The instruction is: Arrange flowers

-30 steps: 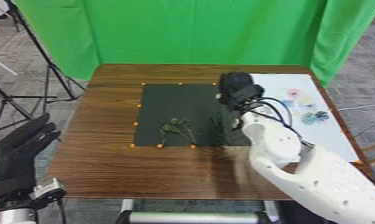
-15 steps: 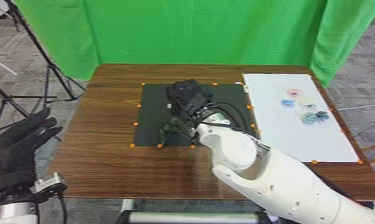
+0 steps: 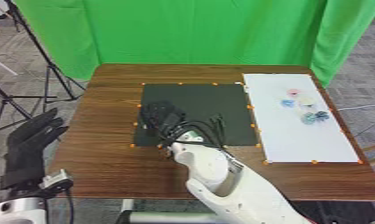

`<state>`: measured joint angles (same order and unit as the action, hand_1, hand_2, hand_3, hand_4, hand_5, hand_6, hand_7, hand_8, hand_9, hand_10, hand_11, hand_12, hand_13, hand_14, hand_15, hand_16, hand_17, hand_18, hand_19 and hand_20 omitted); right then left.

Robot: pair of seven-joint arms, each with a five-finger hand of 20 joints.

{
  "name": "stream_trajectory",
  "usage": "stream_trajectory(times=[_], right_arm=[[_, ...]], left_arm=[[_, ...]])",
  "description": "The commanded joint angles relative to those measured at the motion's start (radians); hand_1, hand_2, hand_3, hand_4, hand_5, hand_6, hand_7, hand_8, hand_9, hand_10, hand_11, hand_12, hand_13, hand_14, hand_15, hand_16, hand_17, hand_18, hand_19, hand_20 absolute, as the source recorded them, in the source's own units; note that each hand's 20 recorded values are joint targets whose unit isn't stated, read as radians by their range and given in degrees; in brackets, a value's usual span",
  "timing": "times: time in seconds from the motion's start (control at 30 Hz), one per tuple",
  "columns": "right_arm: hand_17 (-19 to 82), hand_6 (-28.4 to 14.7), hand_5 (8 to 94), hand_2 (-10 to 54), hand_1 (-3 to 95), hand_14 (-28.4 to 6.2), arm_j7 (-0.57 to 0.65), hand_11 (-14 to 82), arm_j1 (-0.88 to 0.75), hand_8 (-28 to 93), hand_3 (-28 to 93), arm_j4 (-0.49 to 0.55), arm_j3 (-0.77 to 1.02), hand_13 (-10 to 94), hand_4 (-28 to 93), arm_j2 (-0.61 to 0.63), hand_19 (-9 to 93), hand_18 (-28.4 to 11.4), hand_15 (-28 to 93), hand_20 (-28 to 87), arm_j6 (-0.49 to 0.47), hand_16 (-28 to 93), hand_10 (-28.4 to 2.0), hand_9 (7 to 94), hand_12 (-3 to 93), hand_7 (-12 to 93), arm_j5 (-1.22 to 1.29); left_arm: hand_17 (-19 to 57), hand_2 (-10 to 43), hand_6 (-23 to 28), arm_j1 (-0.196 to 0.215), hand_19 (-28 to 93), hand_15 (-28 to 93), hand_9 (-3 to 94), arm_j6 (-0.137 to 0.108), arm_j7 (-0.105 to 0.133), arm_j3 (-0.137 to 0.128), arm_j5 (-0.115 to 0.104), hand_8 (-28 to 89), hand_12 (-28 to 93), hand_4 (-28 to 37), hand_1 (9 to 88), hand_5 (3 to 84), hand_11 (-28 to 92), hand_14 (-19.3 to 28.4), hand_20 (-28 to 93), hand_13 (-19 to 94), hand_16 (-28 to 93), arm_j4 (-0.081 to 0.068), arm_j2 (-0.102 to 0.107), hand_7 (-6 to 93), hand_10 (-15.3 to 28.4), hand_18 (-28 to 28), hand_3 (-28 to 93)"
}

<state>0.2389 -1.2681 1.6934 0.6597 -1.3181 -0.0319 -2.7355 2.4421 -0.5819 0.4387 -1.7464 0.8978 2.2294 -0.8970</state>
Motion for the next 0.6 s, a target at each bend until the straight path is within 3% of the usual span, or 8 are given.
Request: stream_trajectory(times=[0.03, 0.33, 0.4, 0.5, 0.6], right_arm=[[45, -1.4, 79.4, -6.7, 52.7, -3.2, 0.031, 25.6, 0.022, 7, 78, -0.059, -0.035, 84, -28, -0.03, 93, -15.9, 63, -19, 0.003, 21, -7.4, 87.9, 31.5, 25, -0.019], [44, -1.5, 79.2, -7.1, 52.3, -3.4, 0.061, 25.4, 0.036, 7, 79, -0.07, -0.053, 84, -28, -0.033, 93, -16.0, 63, -19, 0.003, 21, -7.6, 87.6, 31.6, 25, -0.007], [44, -1.6, 79.0, -7.6, 51.4, -3.6, 0.05, 25.4, 0.028, 7, 78, -0.076, -0.036, 84, -28, -0.046, 93, -16.2, 63, -19, -0.01, 21, -7.6, 87.5, 31.6, 26, -0.025], [44, -2.0, 78.4, -8.0, 50.5, -3.8, 0.077, 25.3, 0.045, 7, 78, -0.075, -0.052, 83, -28, -0.039, 93, -16.2, 63, -19, -0.017, 21, -7.7, 86.7, 31.9, 25, -0.001], [43, -2.5, 77.6, -8.6, 49.3, -4.2, 0.06, 25.2, 0.031, 7, 78, -0.079, -0.035, 82, -28, -0.054, 93, -16.2, 63, -20, -0.013, 21, -7.8, 85.8, 32.0, 25, -0.029]], left_arm=[[-9.3, 6.0, 10.3, -0.025, 60, 66, 34.5, 0.027, -0.01, 0.014, 0.016, -11, 6, -17.5, 26.0, 40.7, 38, 27.2, 3, 25, -18, -0.007, -0.007, 16.4, 19.9, 22.1, 84], [-9.3, 6.0, 10.4, -0.035, 60, 66, 34.4, 0.034, -0.004, 0.018, 0.013, -11, 6, -17.4, 26.0, 40.8, 38, 27.3, 3, 25, -18, -0.012, -0.009, 16.3, 19.8, 22.0, 85], [-9.3, 6.0, 10.4, -0.048, 60, 66, 34.4, 0.041, -0.011, 0.025, 0.019, -11, 6, -17.4, 26.0, 40.8, 38, 27.3, 3, 25, -18, -0.016, -0.011, 16.2, 19.8, 22.0, 84], [-9.4, 5.9, 10.4, -0.065, 60, 66, 34.4, 0.035, -0.007, 0.041, 0.013, -11, 6, -17.4, 26.1, 40.8, 38, 27.3, 3, 25, -18, -0.02, 0.003, 16.3, 19.8, 22.0, 85], [-9.4, 5.9, 10.4, -0.067, 60, 66, 34.4, 0.03, -0.009, 0.041, 0.012, -11, 6, -17.4, 26.2, 40.8, 38, 27.3, 3, 25, -18, -0.018, 0.008, 16.3, 19.8, 22.0, 85]])
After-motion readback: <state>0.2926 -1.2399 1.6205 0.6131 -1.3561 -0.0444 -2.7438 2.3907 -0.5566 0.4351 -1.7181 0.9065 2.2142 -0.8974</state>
